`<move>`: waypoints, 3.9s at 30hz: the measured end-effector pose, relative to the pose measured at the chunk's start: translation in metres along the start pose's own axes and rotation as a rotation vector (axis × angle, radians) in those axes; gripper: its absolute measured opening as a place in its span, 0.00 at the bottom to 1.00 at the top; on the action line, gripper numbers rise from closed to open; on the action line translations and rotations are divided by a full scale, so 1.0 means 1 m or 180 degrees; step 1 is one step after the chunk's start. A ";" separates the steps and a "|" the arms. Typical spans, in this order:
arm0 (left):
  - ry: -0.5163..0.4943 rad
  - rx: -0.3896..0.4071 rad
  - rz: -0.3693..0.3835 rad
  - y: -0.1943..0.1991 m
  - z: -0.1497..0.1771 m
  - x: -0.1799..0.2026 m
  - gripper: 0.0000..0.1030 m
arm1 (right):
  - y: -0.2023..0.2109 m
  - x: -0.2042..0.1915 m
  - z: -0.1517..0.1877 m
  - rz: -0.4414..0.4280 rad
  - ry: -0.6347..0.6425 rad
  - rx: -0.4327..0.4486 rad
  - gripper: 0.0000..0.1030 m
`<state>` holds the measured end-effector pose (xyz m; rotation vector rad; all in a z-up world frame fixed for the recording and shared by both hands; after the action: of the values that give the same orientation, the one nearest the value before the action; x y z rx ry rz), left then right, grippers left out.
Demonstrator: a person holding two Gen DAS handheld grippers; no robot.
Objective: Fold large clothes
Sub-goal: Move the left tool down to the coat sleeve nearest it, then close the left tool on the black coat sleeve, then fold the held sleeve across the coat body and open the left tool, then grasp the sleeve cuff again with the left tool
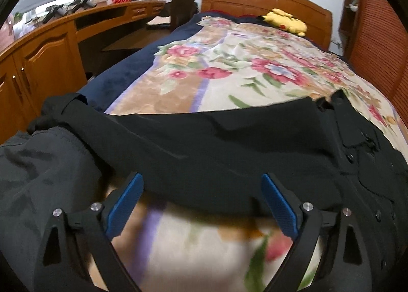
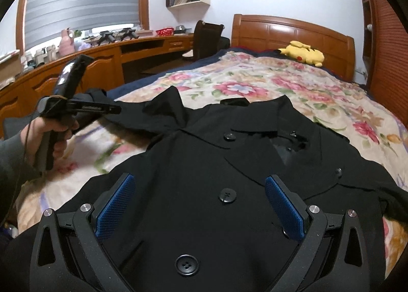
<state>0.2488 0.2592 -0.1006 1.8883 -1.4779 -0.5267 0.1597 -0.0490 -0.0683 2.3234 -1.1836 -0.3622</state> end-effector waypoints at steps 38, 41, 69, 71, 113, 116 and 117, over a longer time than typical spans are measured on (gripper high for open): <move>0.0249 -0.0039 0.0053 -0.007 -0.014 -0.002 0.02 | 0.003 0.006 0.004 -0.0034 0.0010 -0.0009 1.00; -0.0016 0.0142 0.0142 0.022 -0.020 0.030 0.01 | 0.008 0.008 0.001 -0.0084 -0.0034 0.0012 1.00; -0.1205 0.0313 0.0617 0.164 0.094 0.182 0.19 | 0.034 0.057 -0.001 0.0328 -0.0117 0.0145 1.00; -0.1251 0.0364 0.0560 0.172 0.095 0.176 0.34 | 0.033 0.056 0.000 0.0332 -0.0113 0.0142 1.00; -0.0470 -0.0507 -0.0335 0.012 0.097 0.003 0.61 | 0.021 0.039 0.009 0.0206 0.0079 0.0018 1.00; -0.0402 -0.0519 -0.0262 0.012 0.097 0.000 0.62 | 0.021 0.038 0.012 0.0202 0.0113 -0.0007 1.00; -0.0394 -0.0523 -0.0248 0.012 0.096 0.000 0.62 | 0.020 0.036 0.012 0.0203 0.0124 -0.0013 1.00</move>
<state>0.1756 0.2327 -0.1588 1.8172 -1.3966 -0.7897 0.1619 -0.0920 -0.0671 2.2730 -1.2337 -0.2949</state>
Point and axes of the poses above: each gripper's, at about its wrist camera, not at the fingertips, and y roughly against the way its jaws point, x to its right, z to its underside, the point moved 6 cm from there along -y, roughly the way its jaws point
